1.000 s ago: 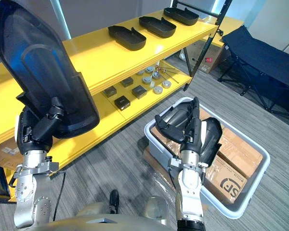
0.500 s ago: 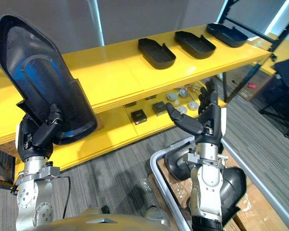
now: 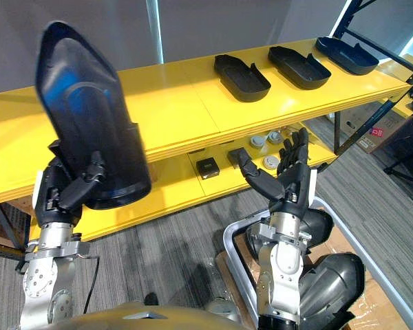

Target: Walk over and take three plastic housings, then place them on the shelf

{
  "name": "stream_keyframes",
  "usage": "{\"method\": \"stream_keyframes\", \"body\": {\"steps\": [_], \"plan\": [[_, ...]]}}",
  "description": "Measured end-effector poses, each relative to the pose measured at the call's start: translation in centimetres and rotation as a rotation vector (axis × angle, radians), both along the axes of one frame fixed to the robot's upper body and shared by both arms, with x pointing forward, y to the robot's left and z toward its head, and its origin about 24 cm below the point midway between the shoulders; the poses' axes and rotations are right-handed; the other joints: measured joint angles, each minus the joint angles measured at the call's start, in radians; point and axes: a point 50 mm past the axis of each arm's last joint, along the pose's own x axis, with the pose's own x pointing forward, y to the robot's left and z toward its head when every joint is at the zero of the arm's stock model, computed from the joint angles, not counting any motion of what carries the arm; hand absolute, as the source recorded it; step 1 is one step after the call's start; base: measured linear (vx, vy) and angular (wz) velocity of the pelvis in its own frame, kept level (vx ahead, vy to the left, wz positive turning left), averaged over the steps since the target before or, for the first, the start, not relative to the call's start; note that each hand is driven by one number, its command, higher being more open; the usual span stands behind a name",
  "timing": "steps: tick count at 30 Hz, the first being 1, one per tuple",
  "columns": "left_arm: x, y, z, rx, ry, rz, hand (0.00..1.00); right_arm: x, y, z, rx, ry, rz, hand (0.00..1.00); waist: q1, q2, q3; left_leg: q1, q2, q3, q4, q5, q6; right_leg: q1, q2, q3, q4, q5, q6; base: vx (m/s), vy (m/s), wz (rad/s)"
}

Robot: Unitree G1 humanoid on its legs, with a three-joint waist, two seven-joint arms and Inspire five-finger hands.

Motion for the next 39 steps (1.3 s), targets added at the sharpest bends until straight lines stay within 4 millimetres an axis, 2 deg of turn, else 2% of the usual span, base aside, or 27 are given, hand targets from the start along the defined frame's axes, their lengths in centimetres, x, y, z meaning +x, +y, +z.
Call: {"method": "stream_keyframes", "body": {"steps": [1,3,4,5,6,7,8,9,10,12,13,14,15,16,17,18,19,20,22,24,28,34,39], "plan": [[0.0,-0.2,0.0,0.001,0.003,-0.009,0.0,-0.2,0.0,-0.2,-0.01,0.012,-0.001,1.0,-0.002,0.0,0.0,0.001,0.0,0.003,0.003,-0.003,0.001,0.0,0.001,0.006,0.0,0.0,0.0,-0.05,0.006,-0.19],[0.1,-0.6,-0.1,-0.005,0.004,-0.023,0.0,-0.6,0.0,-0.6,-0.017,0.036,0.002,1.0,-0.005,0.001,0.002,-0.028,0.014,0.014,0.096,-0.049,0.002,0.001,0.01,0.027,0.002,-0.008,0.0,-0.03,-0.024,-0.25],[0.1,-0.6,-0.1,-0.012,0.006,-0.01,0.0,-0.8,-0.1,-0.7,-0.016,0.04,0.014,1.0,-0.006,0.008,0.014,-0.052,0.038,0.03,0.201,-0.091,-0.004,0.011,0.019,0.048,0.007,-0.033,-0.014,-0.02,-0.052,-0.35],[0.2,-0.5,-0.1,-0.02,0.008,0.017,0.0,-0.8,-0.1,-0.7,-0.016,0.038,0.024,1.0,-0.009,0.008,0.038,-0.117,0.07,0.038,0.389,-0.107,0.004,0.026,0.022,0.068,0.015,-0.05,-0.008,-0.04,-0.062,-0.36],[0.3,-0.4,-0.1,-0.024,0.009,0.027,0.0,-0.8,-0.3,-0.7,-0.021,0.037,0.027,1.0,-0.012,0.014,0.055,-0.158,0.094,0.032,0.51,-0.106,0.005,0.034,0.026,0.074,0.026,-0.056,-0.011,-0.12,-0.057,-0.41],[0.3,-0.4,-0.3,-0.043,0.014,0.047,0.0,-0.9,-0.8,-0.5,-0.053,0.037,0.028,1.0,-0.011,0.043,0.082,-0.218,0.139,-0.006,0.687,-0.087,0.005,0.042,0.041,0.098,0.047,-0.071,-0.02,-0.12,-0.013,-0.61],[0.2,-0.2,-0.6,-0.051,0.028,0.066,0.0,-1.0,-1.4,-0.4,-0.084,0.041,0.027,1.0,-0.003,0.056,0.103,-0.246,0.161,-0.028,0.785,-0.052,0.005,0.059,0.054,0.13,0.057,-0.085,-0.02,-0.1,0.016,-0.68],[0.1,0.1,-0.8,-0.049,0.039,0.08,0.0,-1.0,-1.6,-0.3,-0.091,0.042,0.023,1.0,-0.002,0.059,0.102,-0.249,0.165,-0.034,0.8,-0.052,0.014,0.061,0.052,0.145,0.056,-0.086,-0.022,0.0,0.041,-0.7],[0.0,0.5,-0.9,-0.045,0.045,0.099,0.0,-1.1,-1.9,0.0,-0.105,0.019,0.016,1.0,-0.005,0.064,0.098,-0.238,0.165,-0.033,0.75,-0.076,0.031,0.057,0.051,0.172,0.056,-0.088,-0.025,0.06,0.023,-0.58],[0.0,0.7,-0.8,-0.044,0.042,0.117,0.0,-1.1,-2.8,0.7,-0.111,-0.025,-0.009,1.0,-0.006,0.059,0.095,-0.223,0.152,-0.047,0.543,-0.111,0.039,0.028,0.039,0.225,0.062,-0.087,-0.025,0.08,0.063,-0.63],[0.0,0.7,-0.8,-0.044,0.043,0.117,0.0,-1.1,-2.9,0.8,-0.111,-0.032,-0.014,1.0,-0.007,0.055,0.096,-0.214,0.144,-0.056,0.476,-0.107,0.04,0.02,0.032,0.241,0.067,-0.087,-0.025,0.05,0.141,-0.7],[0.0,0.6,-0.9,-0.046,0.046,0.119,0.0,-1.0,-3.3,1.2,-0.124,-0.041,-0.014,1.0,-0.01,0.055,0.093,-0.19,0.131,-0.083,0.323,-0.085,0.038,0.0,0.019,0.272,0.08,-0.091,-0.018,0.05,0.162,-0.61],[0.0,0.7,-0.9,-0.046,0.046,0.121,0.0,-0.9,-3.4,1.3,-0.134,-0.044,-0.009,1.0,-0.01,0.061,0.09,-0.178,0.129,-0.089,0.274,-0.074,0.037,-0.006,0.018,0.289,0.085,-0.096,-0.01,0.09,0.267,-0.7],[0.0,0.6,-0.9,-0.046,0.047,0.122,0.0,-0.9,-3.5,1.5,-0.149,-0.045,-0.003,1.0,-0.012,0.075,0.081,-0.164,0.126,-0.098,0.226,-0.038,0.026,-0.021,0.018,0.306,0.1,-0.107,0.01,0.12,0.312,-0.67],[0.0,0.7,-0.9,-0.043,0.05,0.129,0.0,-0.9,-3.4,1.4,-0.149,-0.044,0.003,1.0,-0.011,0.076,0.068,-0.144,0.098,-0.104,0.215,0.019,-0.028,-0.026,0.0,0.33,0.113,-0.119,0.035,0.17,0.351,-0.56],[0.0,0.8,-0.9,-0.039,0.053,0.134,0.0,-1.1,-3.2,1.2,-0.137,-0.039,0.005,1.0,-0.026,0.045,0.042,-0.144,0.06,-0.085,0.201,0.011,-0.022,-0.031,-0.044,0.341,0.098,-0.113,0.048,0.16,0.263,-0.35],[0.1,0.9,-0.9,-0.036,0.049,0.135,0.0,-1.1,-3.0,1.3,-0.13,-0.042,0.008,1.0,-0.031,0.032,0.034,-0.143,0.042,-0.078,0.19,0.015,-0.018,-0.035,-0.064,0.343,0.094,-0.107,0.057,0.21,0.231,-0.1],[0.5,1.0,-0.6,-0.032,0.048,0.133,0.0,-1.1,-2.5,1.4,-0.112,-0.057,0.017,1.0,-0.032,0.014,0.025,-0.139,0.014,-0.056,0.17,0.024,-0.005,-0.044,-0.094,0.338,0.091,-0.084,0.083,0.25,0.245,-0.14],[0.9,1.1,-0.6,-0.03,0.065,0.139,0.0,-0.7,-1.4,1.5,-0.072,-0.078,0.048,1.0,-0.031,0.013,0.024,-0.126,0.008,-0.037,0.162,0.02,0.004,-0.053,-0.102,0.311,0.091,-0.038,0.098,0.2,0.197,-0.24],[0.9,1.3,-0.6,-0.027,0.084,0.164,0.0,-0.2,0.2,1.5,-0.029,-0.095,0.097,1.0,-0.029,0.013,0.022,-0.104,0.017,-0.011,0.157,0.007,0.015,-0.05,-0.096,0.255,0.069,0.015,0.098,0.07,0.075,-0.34],[1.3,2.1,0.2,-0.041,0.078,0.256,0.0,0.6,2.1,1.6,-0.009,-0.095,0.192,1.0,-0.025,0.01,0.016,-0.09,0.03,0.034,0.139,-0.006,0.012,-0.047,-0.086,0.193,0.011,0.073,0.093,0.0,0.027,-0.39],[3.4,3.0,1.4,-0.137,0.048,0.434,0.0,0.7,4.0,1.0,-0.025,-0.05,0.316,1.0,-0.03,0.01,0.013,-0.086,0.026,0.054,0.104,0.012,0.006,-0.048,-0.085,0.123,-0.031,0.077,0.084,-0.07,-0.026,-0.13],[4.6,3.8,-0.7,-0.19,0.164,0.6,0.0,0.9,5.4,0.6,-0.014,-0.027,0.426,1.0,-0.043,0.02,0.008,-0.053,0.023,0.056,0.0,0.083,-0.01,-0.057,-0.067,0.104,-0.039,0.065,0.066,-0.09,-0.057,-0.02]]}}
